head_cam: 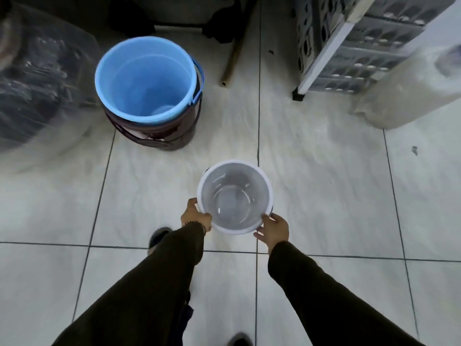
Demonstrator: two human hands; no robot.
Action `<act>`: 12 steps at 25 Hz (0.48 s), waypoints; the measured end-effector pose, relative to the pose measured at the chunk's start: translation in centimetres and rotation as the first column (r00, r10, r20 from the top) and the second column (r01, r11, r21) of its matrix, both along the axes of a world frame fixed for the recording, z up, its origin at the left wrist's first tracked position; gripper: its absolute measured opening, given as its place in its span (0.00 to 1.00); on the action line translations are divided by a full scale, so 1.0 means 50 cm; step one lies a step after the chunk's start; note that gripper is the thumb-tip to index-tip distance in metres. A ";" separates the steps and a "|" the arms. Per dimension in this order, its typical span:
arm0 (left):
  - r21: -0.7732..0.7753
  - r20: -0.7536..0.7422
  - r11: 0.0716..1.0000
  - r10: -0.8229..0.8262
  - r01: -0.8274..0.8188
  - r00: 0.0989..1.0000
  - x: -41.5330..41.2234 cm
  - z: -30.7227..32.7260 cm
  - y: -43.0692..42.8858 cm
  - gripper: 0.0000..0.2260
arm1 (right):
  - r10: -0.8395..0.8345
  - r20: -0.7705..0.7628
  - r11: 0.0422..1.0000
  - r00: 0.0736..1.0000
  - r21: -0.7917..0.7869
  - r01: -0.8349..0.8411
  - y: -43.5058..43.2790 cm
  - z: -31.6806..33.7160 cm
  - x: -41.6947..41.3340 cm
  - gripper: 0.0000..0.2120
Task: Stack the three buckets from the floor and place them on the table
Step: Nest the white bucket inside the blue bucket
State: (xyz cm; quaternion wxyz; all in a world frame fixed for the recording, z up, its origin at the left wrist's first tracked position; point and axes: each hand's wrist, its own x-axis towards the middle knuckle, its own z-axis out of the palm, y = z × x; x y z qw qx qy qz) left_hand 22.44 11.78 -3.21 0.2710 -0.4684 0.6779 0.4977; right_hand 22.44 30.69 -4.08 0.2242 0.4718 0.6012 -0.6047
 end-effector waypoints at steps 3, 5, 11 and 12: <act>0.079 -0.117 0.990 0.125 -0.117 0.985 -0.033 0.084 0.016 0.25 | 0.044 -0.210 0.988 0.977 0.154 -0.012 -0.001 0.105 -0.036 0.18; 0.114 -0.225 0.984 0.158 -0.136 0.961 -0.078 0.166 0.012 0.24 | 0.052 -0.335 0.982 0.941 0.188 0.012 -0.015 0.198 -0.074 0.18; 0.146 -0.425 0.962 0.271 -0.231 0.864 -0.236 0.425 -0.118 0.24 | 0.130 -0.576 0.984 0.807 0.172 -0.036 -0.153 0.468 -0.252 0.20; 0.132 -0.433 0.961 0.276 -0.242 0.858 -0.257 0.455 -0.153 0.24 | 0.146 -0.595 0.984 0.791 0.167 -0.056 -0.187 0.495 -0.283 0.20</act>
